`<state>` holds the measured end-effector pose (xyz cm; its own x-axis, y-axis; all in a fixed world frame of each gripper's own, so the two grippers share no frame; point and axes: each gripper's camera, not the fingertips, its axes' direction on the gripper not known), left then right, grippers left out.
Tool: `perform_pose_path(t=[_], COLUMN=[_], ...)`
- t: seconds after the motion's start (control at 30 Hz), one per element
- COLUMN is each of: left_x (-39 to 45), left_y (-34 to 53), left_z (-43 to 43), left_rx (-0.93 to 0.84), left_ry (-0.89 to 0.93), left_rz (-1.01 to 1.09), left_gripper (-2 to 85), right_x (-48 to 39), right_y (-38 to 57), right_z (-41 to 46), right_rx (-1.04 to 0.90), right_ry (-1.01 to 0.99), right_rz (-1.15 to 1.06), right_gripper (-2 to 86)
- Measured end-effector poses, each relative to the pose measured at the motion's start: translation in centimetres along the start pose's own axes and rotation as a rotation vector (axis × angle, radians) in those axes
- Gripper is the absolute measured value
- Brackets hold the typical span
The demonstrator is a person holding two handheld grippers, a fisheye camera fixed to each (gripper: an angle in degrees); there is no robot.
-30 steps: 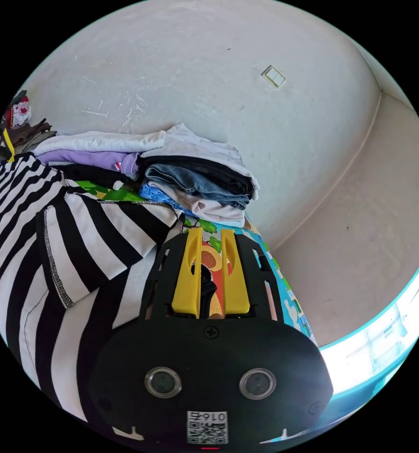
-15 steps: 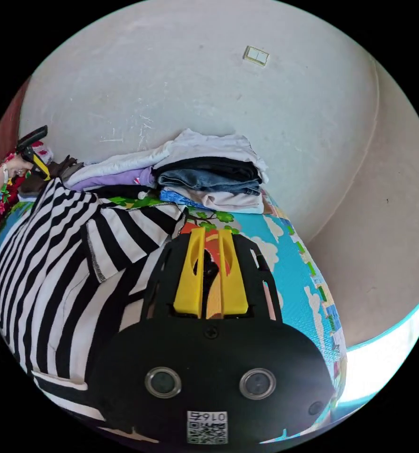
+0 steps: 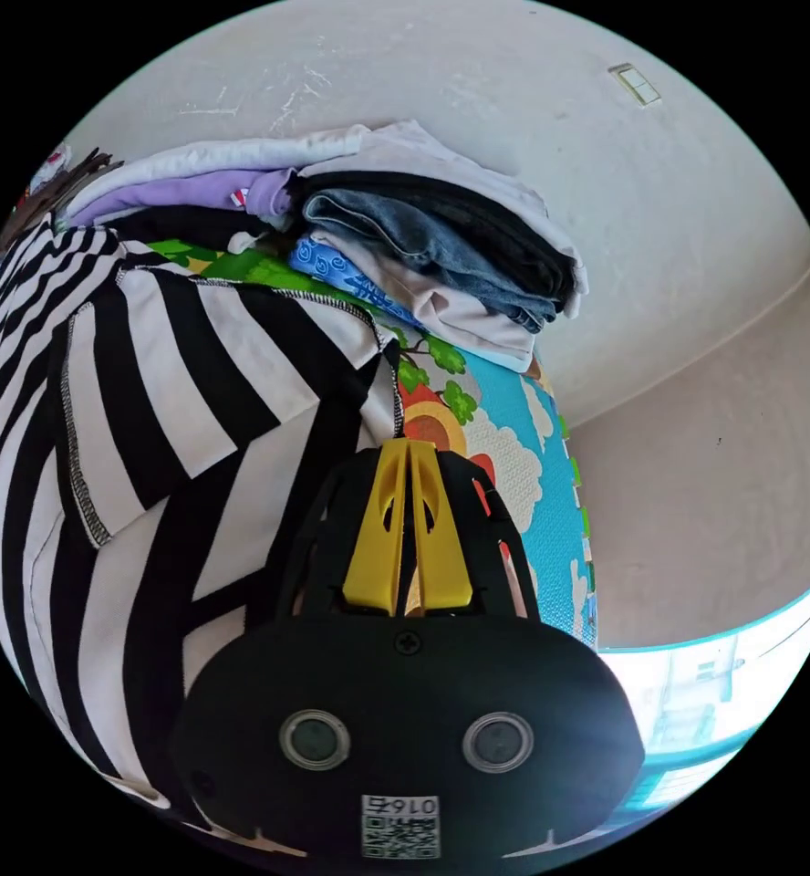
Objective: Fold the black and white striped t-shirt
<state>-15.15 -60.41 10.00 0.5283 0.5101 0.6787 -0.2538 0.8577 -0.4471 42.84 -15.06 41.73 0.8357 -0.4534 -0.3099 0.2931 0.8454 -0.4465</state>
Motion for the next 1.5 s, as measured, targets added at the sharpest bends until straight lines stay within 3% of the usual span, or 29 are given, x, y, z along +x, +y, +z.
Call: perform_pose_path(t=[0.13, 0.2, 0.27, 0.33, 0.57, 0.73, 0.8, 0.97, 1.1, 1.27, 1.33, 1.5], left_x=[4.8, 7.8, 9.4, 10.3, 12.9, 15.0, 15.2, 15.5, 16.3, 16.5, 15.3, 12.5], left_y=[7.6, 11.9, 14.5, 16.6, 22.7, 27.2, 29.7, 34.9, 39.2, 46.2, 48.9, 55.4], left_z=[0.5, 0.9, 0.8, 0.8, 1.2, 1.6, 1.4, 1.0, 1.0, -3.1, -4.1, -2.8], left_rx=[-0.119, -0.164, -0.146, -0.115, -0.065, -0.036, -0.024, -0.006, 0.043, 0.161, 0.143, 0.167], left_ry=[-0.167, -0.324, -0.378, -0.380, -0.403, -0.445, -0.415, -0.326, -0.326, -0.586, -0.547, -0.188], left_rz=[0.084, 0.102, 0.104, 0.096, 0.088, 0.079, 0.044, -0.029, -0.046, -0.191, -0.239, -0.302], left_gripper=[-0.9, -0.8, -0.8, -0.9, -1.0, -1.0, -1.0, -1.0, -0.9, -0.8, -0.6, 3.5], right_x=[3.2, 6.2, 10.0, 11.5, 11.1, 7.4, 5.9, 5.3, 2.7, 5.0, 6.2, 2.5], right_y=[0.3, 1.3, 2.8, 3.1, -1.3, -3.9, -4.3, -5.4, -5.8, -2.0, 0.2, 6.3], right_z=[-0.7, -1.7, -2.9, -3.2, -1.8, 0.8, 0.8, -1.6, -0.9, -4.2, -6.5, -15.7], right_rx=[0.035, 0.124, 0.295, 0.348, 0.148, -0.080, -0.073, 0.047, -0.099, -0.026, 0.035, 0.200], right_ry=[-0.113, -0.190, -0.273, -0.282, -0.543, -0.527, -0.480, -0.466, -0.375, -0.298, -0.328, -0.483], right_rz=[0.101, 0.272, 0.470, 0.518, 0.130, -0.035, -0.096, -0.051, -0.120, 0.078, 0.119, -0.103], right_gripper=[-0.2, 0.0, 0.4, 1.4, 8.7, 9.3, 7.1, 1.1, 2.5, 7.0, 7.2, 8.6])
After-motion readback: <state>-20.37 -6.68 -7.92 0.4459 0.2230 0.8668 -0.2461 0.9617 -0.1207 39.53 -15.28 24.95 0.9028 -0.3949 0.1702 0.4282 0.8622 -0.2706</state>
